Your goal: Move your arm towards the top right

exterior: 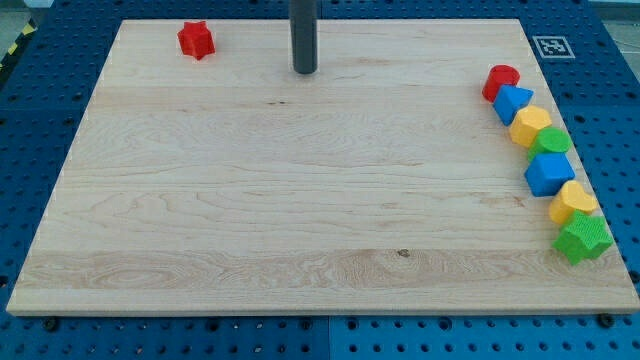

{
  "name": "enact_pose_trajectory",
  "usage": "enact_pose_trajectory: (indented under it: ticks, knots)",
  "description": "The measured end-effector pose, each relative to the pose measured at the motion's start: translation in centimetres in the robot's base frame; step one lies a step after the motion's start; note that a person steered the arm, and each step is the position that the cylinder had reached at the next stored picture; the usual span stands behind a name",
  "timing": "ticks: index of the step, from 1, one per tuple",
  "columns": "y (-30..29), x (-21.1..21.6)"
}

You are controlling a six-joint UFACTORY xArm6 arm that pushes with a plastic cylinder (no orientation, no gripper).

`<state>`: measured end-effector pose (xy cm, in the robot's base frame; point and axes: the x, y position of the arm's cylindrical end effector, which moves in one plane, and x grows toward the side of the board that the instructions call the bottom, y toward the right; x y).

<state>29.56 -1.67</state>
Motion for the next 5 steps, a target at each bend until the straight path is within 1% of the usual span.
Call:
enact_pose_trajectory:
  ticks: [3, 4, 5]
  knots:
    - [4.3, -0.4]
    - [5.0, -2.2]
    - [7.9, -3.6]
